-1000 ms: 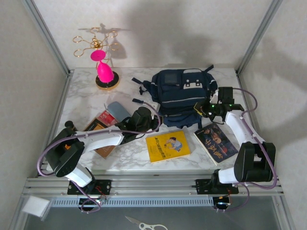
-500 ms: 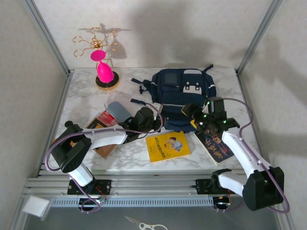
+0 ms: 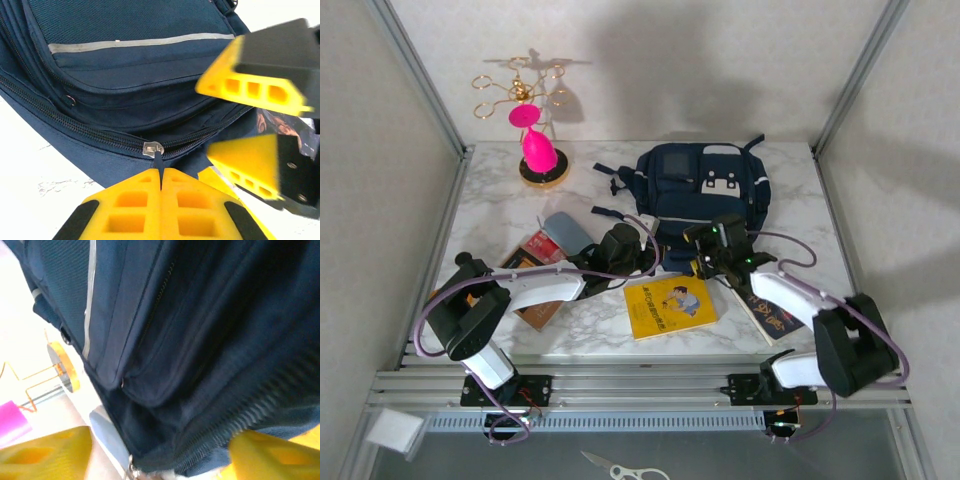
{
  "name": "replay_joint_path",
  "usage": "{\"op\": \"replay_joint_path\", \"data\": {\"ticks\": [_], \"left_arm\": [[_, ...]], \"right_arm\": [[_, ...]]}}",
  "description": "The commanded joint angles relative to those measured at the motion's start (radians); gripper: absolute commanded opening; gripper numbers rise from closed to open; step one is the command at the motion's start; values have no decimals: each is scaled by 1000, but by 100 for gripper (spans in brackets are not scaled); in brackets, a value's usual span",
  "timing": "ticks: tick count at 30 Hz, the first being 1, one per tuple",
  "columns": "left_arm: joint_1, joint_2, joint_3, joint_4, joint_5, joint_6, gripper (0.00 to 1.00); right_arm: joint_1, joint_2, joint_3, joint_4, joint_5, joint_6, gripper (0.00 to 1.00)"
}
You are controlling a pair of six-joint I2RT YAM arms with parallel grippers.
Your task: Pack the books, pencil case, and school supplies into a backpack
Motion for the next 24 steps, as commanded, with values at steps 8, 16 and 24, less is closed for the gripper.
{"op": "replay_joint_path", "data": {"ticks": [8, 16, 24], "left_arm": [[8, -41, -11, -23, -115, 54, 0], [29, -52, -32, -32, -224, 93, 0], [94, -6, 17, 47, -277, 98, 0]], "right_arm": [[-2, 128, 154, -25, 61, -110, 16], [-123, -5, 133, -66, -148, -361, 0], [-242, -44, 279, -335, -380, -705, 0]]}}
